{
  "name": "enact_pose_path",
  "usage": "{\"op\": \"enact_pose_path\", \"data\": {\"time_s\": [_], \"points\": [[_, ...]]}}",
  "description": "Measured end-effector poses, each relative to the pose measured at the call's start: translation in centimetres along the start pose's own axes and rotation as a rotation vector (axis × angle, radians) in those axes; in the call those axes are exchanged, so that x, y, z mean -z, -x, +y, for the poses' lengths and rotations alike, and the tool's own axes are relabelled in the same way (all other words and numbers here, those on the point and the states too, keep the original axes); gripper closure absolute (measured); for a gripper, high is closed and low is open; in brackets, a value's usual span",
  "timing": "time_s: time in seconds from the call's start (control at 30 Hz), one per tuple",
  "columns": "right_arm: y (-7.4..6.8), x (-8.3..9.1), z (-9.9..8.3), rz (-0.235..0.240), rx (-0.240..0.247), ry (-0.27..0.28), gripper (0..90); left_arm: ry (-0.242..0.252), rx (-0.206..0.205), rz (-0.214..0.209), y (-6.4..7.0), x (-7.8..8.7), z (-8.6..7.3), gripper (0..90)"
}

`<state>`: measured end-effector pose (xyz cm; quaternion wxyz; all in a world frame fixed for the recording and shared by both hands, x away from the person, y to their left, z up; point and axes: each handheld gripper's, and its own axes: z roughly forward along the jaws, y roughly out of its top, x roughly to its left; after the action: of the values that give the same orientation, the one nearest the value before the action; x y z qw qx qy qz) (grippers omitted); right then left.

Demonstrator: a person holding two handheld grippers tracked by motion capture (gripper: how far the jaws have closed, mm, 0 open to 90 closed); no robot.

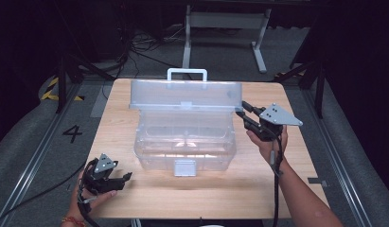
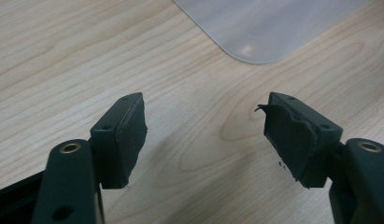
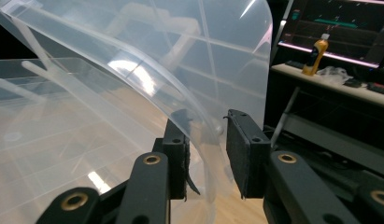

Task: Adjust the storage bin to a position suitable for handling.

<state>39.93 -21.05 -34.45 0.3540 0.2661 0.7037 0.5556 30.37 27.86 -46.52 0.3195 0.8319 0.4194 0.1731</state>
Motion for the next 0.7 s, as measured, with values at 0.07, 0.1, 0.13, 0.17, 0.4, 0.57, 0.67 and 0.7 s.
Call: {"op": "enact_pose_path", "data": {"time_s": [0.07,0.1,0.13,0.17,0.4,0.57,0.67,0.7], "points": [[0.2,-0.3,0.3,-0.013,-0.001,0.008,71.5,-0.001,0.002,0.001,0.1,-0.1,-0.1,29.6],[0.2,-0.5,0.4,-0.02,0.003,0.012,71.9,-0.005,-0.012,0.006,0.0,-0.1,-0.1,29.4],[0.3,-0.6,0.5,-0.029,0.006,0.014,72.2,-0.01,-0.005,0.006,0.0,-0.1,-0.1,29.4],[0.3,-0.7,0.7,-0.032,0.002,0.006,72.3,-0.01,0.005,0.006,0.0,-0.1,-0.2,29.3],[0.8,-1.6,1.6,-0.068,0.007,0.001,74.0,-0.05,0.01,-0.004,0.1,-0.6,-0.5,27.9],[1.2,-2.1,1.9,-0.085,0.016,0.001,75.1,-0.042,0.017,-0.022,-0.1,-0.8,-0.6,24.5],[1.5,-2.5,2.2,-0.085,0.001,0.001,75.4,-0.005,0.009,-0.038,-0.1,-1.0,-1.0,20.4],[1.6,-2.7,2.2,-0.086,-0.008,0.002,75.5,-0.005,0.009,-0.038,-0.1,-1.0,-1.0,19.4]]}}
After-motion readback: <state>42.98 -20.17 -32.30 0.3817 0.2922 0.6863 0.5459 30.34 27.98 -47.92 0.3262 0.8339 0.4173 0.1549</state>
